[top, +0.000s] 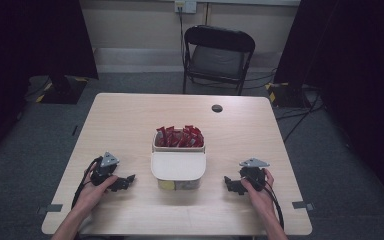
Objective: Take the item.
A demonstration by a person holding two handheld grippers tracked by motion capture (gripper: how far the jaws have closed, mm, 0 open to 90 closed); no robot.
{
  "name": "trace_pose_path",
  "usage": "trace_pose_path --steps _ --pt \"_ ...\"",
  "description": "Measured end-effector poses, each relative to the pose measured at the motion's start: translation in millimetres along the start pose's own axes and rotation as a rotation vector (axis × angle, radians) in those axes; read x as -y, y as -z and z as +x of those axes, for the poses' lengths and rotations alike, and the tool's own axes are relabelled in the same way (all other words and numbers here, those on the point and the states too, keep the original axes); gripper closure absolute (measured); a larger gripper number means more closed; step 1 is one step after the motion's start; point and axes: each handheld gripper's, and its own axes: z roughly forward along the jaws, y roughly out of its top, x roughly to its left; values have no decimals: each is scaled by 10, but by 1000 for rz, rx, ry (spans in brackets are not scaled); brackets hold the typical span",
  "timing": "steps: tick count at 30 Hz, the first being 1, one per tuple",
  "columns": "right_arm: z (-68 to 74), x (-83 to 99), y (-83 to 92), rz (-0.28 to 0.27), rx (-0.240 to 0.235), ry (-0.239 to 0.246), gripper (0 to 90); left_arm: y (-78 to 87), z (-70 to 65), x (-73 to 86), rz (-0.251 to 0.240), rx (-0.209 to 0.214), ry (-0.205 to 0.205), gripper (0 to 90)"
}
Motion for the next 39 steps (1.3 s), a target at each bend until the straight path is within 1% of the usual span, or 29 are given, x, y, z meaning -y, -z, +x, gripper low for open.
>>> trace_pose_path --steps 8,10,12,14,15,16,20,21,22,24,25,27,31,35,37,38,39 --pt "-4 -2 8 7 0 1 42 2 3 -1 1 0 -4 81" --pt "-4 -7 19 7 -1 -3 85 1 1 -1 1 2 -1 81" --pt "-9 -13 35 -5 4 -9 167 2 3 -1 1 0 -4 81" --pt "-14 -17 39 4 6 -10 139 2 3 -1 2 2 -3 81" --pt "-14 -17 45 7 2 -13 154 1 2 -1 0 1 -2 81" --pt "-15 -18 53 4 -4 -11 140 2 3 -1 2 1 -4 81" --pt "-5 -36 93 -7 -12 -13 151 2 4 -1 2 1 -4 81" --pt "0 -43 106 -6 -21 -16 149 1 2 -1 0 1 -2 81" --pt "2 -50 118 -13 -27 -15 150 3 6 -2 2 1 -8 81" --pt "22 -69 144 -24 -50 -18 201 2 3 -1 2 0 -3 81" --pt "34 -77 156 -34 -64 -15 203 2 3 -1 2 0 -3 81" --pt "69 -102 181 -40 -80 -14 193 3 4 -1 3 1 -5 81" --pt "139 -166 248 -73 -106 -1 187 2 3 -1 2 1 -4 81" --pt "191 -229 324 -96 -148 -3 162 2 3 -1 3 -1 -5 81" --pt "207 -242 345 -101 -154 -2 162 1 2 -1 1 -1 -3 81" --pt "237 -269 387 -116 -174 9 148 1 2 -1 1 -1 -3 81" --pt "257 -280 411 -123 -185 9 147 2 2 -1 1 -1 -4 81"
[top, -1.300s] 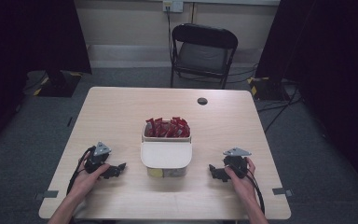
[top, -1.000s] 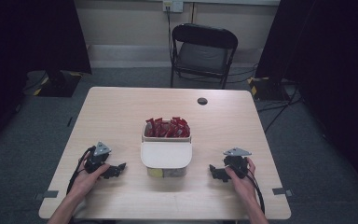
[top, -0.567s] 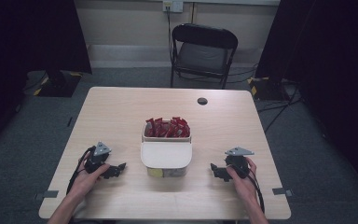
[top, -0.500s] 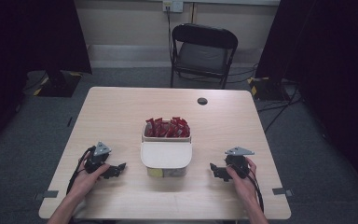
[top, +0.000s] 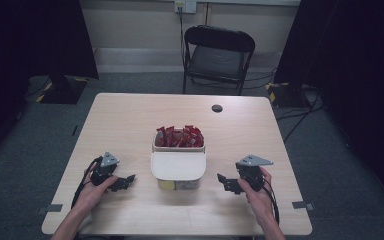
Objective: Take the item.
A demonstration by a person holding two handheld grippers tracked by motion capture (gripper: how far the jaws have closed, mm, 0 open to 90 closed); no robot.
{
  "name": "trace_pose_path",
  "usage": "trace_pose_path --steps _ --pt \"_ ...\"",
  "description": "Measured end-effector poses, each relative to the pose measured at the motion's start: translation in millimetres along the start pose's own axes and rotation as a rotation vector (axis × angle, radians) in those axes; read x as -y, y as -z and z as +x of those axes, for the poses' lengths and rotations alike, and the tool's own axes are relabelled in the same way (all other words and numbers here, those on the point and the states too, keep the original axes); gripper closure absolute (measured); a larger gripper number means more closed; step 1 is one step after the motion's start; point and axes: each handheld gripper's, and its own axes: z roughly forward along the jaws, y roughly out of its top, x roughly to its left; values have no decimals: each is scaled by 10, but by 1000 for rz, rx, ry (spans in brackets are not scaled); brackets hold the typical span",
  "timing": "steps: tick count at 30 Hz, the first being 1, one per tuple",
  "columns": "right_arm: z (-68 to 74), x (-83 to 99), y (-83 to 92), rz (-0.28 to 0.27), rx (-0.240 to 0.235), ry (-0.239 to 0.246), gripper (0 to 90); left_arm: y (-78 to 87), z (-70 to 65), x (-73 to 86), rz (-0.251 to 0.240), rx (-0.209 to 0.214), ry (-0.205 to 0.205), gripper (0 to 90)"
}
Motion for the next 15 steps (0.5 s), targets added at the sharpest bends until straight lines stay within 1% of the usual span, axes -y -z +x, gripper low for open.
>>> trace_pose_path --steps 2,3,7,9,10,11,13,15 --pt "42 -21 26 -22 -29 19 148 0 0 0 0 0 0 81" --pt "66 -29 39 -25 -39 29 149 -1 0 0 -2 1 -1 81" --pt "161 -51 72 -43 -68 68 152 -1 1 0 -2 2 -1 81" --pt "210 -67 91 -55 -82 81 152 0 0 0 0 1 0 81" --pt "210 -67 91 -55 -82 81 152 0 0 0 0 1 0 81" --pt "257 -85 107 -67 -96 94 157 0 0 0 1 0 1 81" --pt "306 -97 112 -79 -124 114 168 -1 -2 0 -2 1 3 81" --pt "363 -106 104 -80 -141 134 168 0 0 0 0 0 0 81"
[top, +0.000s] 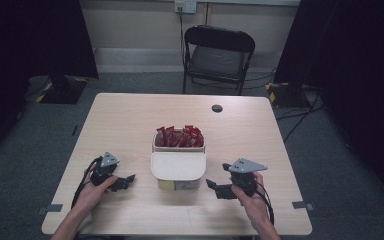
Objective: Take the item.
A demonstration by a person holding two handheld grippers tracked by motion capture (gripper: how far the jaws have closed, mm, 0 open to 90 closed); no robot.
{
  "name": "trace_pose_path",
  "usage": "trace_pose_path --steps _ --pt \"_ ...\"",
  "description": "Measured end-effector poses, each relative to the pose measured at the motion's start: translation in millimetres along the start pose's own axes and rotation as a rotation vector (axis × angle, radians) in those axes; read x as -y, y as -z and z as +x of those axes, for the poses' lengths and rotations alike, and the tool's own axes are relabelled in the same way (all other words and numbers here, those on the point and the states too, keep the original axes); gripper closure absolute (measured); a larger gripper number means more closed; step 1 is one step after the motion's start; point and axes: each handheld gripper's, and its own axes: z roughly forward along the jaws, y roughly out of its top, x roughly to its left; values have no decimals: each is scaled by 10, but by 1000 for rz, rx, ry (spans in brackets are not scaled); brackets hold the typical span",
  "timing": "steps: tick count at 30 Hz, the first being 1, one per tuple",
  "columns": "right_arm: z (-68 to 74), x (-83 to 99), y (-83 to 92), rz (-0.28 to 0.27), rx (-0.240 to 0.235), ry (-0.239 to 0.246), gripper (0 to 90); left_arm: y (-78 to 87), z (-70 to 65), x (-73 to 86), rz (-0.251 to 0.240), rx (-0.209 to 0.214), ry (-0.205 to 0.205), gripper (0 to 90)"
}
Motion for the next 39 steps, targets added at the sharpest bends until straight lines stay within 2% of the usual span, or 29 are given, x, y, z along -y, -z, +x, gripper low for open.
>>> trace_pose_path --steps 3,13,15,25,30,39 --pt "69 -18 -32 -3 -21 25 168 -1 -2 0 -2 0 2 81" --pt "200 -55 -141 3 -63 31 161 -1 -2 0 -2 0 3 81" --pt "209 -58 -166 5 -62 41 161 0 0 0 0 0 0 81" --pt "203 -58 -242 16 -65 24 167 -1 -1 0 -2 2 2 81" --pt "229 -86 -286 24 -66 35 169 0 1 0 0 1 0 81" --pt "210 -114 -293 30 -50 28 171 0 0 0 0 0 0 81"
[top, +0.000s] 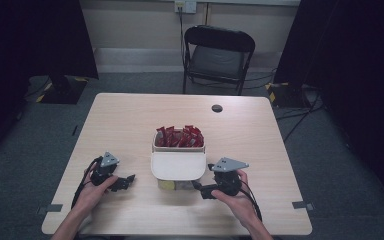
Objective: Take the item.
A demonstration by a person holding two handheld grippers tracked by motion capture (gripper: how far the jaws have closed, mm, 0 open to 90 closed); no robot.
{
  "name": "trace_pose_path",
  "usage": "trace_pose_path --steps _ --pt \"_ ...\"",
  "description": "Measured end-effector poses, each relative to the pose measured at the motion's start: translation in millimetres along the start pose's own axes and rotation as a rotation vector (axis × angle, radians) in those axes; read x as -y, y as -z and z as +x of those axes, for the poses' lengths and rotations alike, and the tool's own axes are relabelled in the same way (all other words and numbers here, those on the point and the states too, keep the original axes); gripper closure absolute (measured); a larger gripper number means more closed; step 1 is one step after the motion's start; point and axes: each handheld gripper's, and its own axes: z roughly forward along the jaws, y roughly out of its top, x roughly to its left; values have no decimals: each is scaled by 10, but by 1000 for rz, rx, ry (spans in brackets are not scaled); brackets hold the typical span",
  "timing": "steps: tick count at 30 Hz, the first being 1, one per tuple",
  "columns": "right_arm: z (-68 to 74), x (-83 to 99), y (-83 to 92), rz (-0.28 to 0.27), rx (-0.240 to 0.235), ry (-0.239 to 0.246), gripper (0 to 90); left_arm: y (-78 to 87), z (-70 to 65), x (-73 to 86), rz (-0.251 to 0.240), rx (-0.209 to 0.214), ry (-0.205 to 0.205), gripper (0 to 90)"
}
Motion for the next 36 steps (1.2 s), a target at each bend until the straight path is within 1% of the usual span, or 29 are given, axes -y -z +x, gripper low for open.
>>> trace_pose_path --steps 5,7,8,11,14,18,20,26,27,36 --pt "-8 -9 22 9 8 0 165 0 0 0 0 0 0 81" --pt "-18 -17 20 1 6 -5 164 0 0 0 0 2 1 81" --pt "-25 -24 17 -2 6 -9 163 1 4 -1 1 0 -6 81" --pt "-32 -31 -4 -1 4 -3 158 0 1 0 0 2 1 81" --pt "-29 -28 -8 -5 0 -10 159 0 2 -1 0 2 -1 81" --pt "-27 -34 -13 -6 5 -3 149 1 2 0 1 2 -1 81" --pt "-32 -38 -21 -12 14 -13 146 0 4 -1 -1 2 -4 81" --pt "-30 -54 -11 -21 12 -6 145 0 2 -1 -1 2 -1 81" --pt "-30 -60 -7 -23 12 -5 144 1 4 -1 0 1 -5 81" --pt "-17 -85 4 -39 14 -7 146 0 1 0 0 2 0 81"
